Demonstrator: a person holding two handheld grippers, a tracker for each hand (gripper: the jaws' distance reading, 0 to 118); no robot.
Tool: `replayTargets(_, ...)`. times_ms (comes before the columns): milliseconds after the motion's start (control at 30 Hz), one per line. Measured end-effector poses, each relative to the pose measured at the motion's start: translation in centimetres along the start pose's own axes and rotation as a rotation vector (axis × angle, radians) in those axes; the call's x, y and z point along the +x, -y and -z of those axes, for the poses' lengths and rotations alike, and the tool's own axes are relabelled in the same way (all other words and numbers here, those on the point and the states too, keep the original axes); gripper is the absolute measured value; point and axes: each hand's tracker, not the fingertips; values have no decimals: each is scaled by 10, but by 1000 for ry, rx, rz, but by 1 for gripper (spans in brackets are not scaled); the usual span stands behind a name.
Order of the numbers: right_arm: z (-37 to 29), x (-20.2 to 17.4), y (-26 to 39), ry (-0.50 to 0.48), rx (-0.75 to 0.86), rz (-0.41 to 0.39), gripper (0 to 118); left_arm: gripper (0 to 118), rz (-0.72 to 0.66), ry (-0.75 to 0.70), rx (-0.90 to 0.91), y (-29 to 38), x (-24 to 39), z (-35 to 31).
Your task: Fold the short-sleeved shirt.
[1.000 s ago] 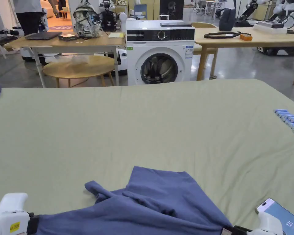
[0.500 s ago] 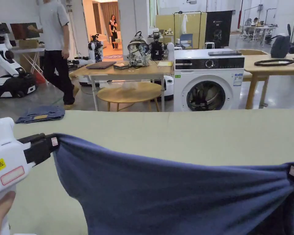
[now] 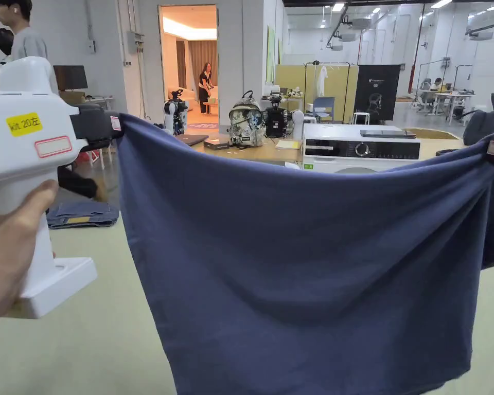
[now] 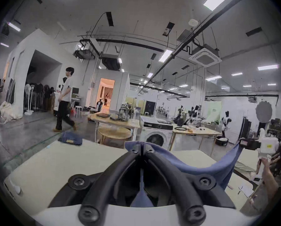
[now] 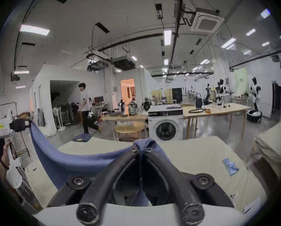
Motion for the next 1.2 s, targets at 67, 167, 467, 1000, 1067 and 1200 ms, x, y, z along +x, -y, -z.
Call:
replayTargets(67, 10, 2, -11, 24, 7, -13, 0, 0, 12, -11, 7, -9, 1, 13)
replayTargets(167, 31, 5, -32, 35, 14, -14, 0, 0, -13, -17, 3, -22, 0, 36)
replayTargets(467, 93, 7, -63, 82, 15, -14, 0, 0, 28, -63, -17, -35, -4, 105)
replayTargets(1000, 95, 20, 72, 65, -163, -19, 0, 0, -51, -33, -214, 113, -38, 99)
replayTargets(1067, 64, 24, 97, 52, -165, -1, 0, 0, -78, -12, -217, 130, -41, 68)
replayTargets(1200, -2, 31, 161, 62, -211, 65, 0, 0, -166, -8, -239, 180, -43, -3)
